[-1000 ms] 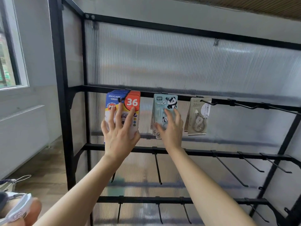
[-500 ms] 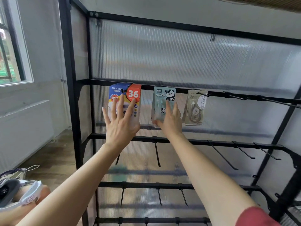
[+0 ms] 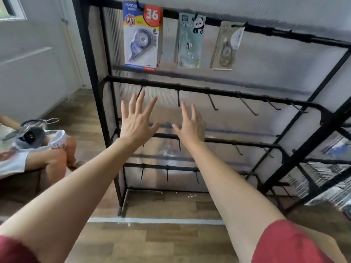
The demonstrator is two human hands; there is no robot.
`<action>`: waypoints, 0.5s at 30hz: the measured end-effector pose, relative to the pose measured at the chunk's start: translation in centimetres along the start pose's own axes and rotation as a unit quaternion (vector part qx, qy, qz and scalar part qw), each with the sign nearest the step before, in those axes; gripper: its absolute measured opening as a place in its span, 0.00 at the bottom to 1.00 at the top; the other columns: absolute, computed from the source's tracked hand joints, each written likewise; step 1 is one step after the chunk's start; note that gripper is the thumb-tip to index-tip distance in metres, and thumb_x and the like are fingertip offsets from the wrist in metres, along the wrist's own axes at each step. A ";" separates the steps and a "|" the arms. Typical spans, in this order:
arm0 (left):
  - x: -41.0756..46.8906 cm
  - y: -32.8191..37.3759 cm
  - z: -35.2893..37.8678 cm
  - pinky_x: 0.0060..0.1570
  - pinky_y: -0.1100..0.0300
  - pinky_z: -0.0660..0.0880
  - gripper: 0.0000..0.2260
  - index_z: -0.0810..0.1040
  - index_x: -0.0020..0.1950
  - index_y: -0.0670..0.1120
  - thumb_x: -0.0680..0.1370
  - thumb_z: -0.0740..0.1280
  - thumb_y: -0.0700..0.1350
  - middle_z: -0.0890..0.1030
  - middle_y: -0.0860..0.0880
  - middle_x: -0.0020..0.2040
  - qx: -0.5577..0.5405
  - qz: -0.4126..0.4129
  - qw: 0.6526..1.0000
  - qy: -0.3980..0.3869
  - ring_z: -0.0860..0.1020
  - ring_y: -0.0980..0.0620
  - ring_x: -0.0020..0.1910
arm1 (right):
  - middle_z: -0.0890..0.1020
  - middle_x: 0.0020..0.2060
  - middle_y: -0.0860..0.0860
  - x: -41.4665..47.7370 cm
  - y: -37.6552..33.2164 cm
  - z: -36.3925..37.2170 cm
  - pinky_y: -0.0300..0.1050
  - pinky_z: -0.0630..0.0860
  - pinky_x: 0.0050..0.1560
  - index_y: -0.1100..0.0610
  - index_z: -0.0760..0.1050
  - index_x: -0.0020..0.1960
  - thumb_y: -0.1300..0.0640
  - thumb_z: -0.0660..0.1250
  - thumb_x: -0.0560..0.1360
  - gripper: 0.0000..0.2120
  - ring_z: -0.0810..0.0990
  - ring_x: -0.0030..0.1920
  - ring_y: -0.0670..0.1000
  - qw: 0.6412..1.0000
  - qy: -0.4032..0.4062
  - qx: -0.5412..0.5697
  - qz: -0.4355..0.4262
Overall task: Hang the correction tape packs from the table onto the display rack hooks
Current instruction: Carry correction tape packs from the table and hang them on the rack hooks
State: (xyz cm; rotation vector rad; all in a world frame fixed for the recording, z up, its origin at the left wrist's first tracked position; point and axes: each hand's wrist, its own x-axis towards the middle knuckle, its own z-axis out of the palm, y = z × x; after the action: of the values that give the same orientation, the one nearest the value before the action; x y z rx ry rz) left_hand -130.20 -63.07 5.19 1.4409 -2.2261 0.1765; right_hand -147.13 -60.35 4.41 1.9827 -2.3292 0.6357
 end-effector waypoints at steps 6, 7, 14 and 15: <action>-9.9 3.1 1.0 0.72 0.41 0.38 0.35 0.46 0.79 0.53 0.78 0.62 0.56 0.42 0.46 0.79 0.053 -0.003 0.995 -0.086 0.42 0.42 0.77 | 0.48 0.78 0.56 -11.2 1.8 2.3 0.59 0.53 0.73 0.48 0.42 0.79 0.46 0.59 0.80 0.35 0.50 0.77 0.59 0.999 -0.054 -0.005 -0.007; -12.0 3.8 0.9 0.72 0.41 0.38 0.35 0.46 0.79 0.53 0.78 0.62 0.56 0.43 0.46 0.79 0.065 0.001 0.993 -0.102 0.42 0.42 0.77 | 0.49 0.78 0.56 -13.3 2.0 2.3 0.58 0.53 0.73 0.48 0.43 0.79 0.47 0.59 0.80 0.34 0.51 0.77 0.59 0.998 -0.063 -0.011 -0.018; -25.7 6.4 -0.6 0.72 0.41 0.40 0.34 0.47 0.79 0.52 0.78 0.62 0.54 0.43 0.45 0.79 0.080 -0.031 0.981 -0.174 0.43 0.43 0.77 | 0.48 0.78 0.55 -25.7 2.2 3.0 0.60 0.51 0.74 0.47 0.42 0.79 0.48 0.59 0.81 0.34 0.50 0.77 0.59 0.988 -0.151 -0.011 -0.035; -27.6 6.2 -0.8 0.72 0.41 0.40 0.34 0.48 0.79 0.52 0.78 0.62 0.53 0.44 0.45 0.79 0.076 -0.049 0.978 -0.186 0.44 0.42 0.77 | 0.47 0.78 0.54 -27.5 2.1 3.3 0.60 0.50 0.74 0.47 0.42 0.79 0.48 0.58 0.81 0.34 0.49 0.77 0.59 0.983 -0.177 -0.019 -0.054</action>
State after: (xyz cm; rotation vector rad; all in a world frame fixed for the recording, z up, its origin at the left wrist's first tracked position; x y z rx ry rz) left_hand -126.34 -37.29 -5.80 1.7854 -2.4692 0.0458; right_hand -142.96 -35.22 -6.67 2.3500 -2.3649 0.2455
